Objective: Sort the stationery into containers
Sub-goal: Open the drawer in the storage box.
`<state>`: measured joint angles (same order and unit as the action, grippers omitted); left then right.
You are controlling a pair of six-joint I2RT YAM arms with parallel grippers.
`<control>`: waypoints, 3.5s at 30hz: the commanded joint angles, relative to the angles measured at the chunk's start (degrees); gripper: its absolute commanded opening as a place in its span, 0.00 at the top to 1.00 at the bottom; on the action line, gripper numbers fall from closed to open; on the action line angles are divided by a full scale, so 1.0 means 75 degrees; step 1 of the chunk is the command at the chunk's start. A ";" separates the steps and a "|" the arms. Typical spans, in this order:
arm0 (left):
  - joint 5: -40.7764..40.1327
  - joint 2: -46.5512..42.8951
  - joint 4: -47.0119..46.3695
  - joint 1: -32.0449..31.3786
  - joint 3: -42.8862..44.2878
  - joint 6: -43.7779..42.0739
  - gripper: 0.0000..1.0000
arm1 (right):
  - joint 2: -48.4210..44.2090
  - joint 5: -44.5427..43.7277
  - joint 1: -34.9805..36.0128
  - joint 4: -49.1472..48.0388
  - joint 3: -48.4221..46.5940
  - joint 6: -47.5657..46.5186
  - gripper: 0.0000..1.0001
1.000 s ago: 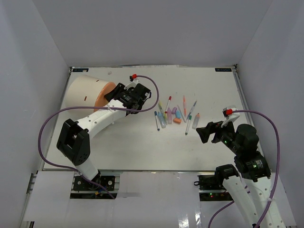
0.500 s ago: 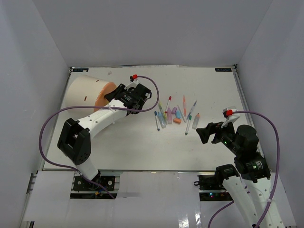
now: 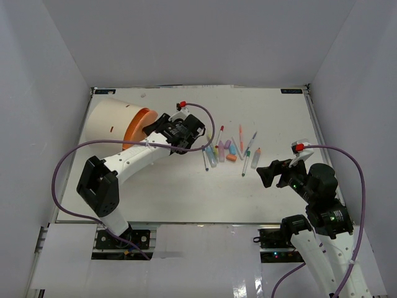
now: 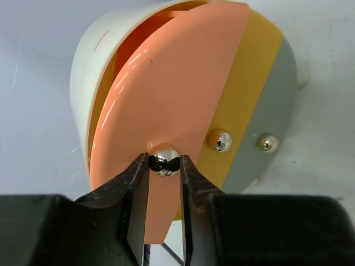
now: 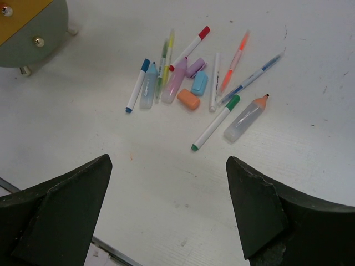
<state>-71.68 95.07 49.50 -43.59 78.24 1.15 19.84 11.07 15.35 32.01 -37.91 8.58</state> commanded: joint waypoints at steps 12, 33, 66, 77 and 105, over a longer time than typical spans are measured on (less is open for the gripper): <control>0.1399 0.0098 0.1791 -0.0621 0.0994 0.2073 0.79 | -0.0031 0.0047 0.0003 -0.0319 0.0027 0.0016 0.10; 0.2515 -0.0125 0.1592 -0.0914 0.1440 0.2343 0.76 | 0.0074 0.0141 -0.0008 -0.0342 0.0016 -0.0054 0.10; 0.5196 -0.2281 0.0232 0.0256 0.2494 0.2226 0.26 | 0.0285 0.0574 -0.0008 -0.0248 -0.0055 -0.0054 0.10; 0.7388 -0.2246 0.0116 0.2484 0.1920 0.2144 0.22 | 0.0320 0.0668 -0.0008 -0.0190 -0.0055 -0.0066 0.10; 0.9194 -0.1801 0.0245 0.2742 0.1615 0.2062 0.24 | 0.0472 0.0797 -0.0008 -0.0213 -0.0055 -0.0136 0.10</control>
<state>-5.08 82.81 51.90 -23.31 89.49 16.97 23.27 15.73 15.35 31.64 -37.67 8.34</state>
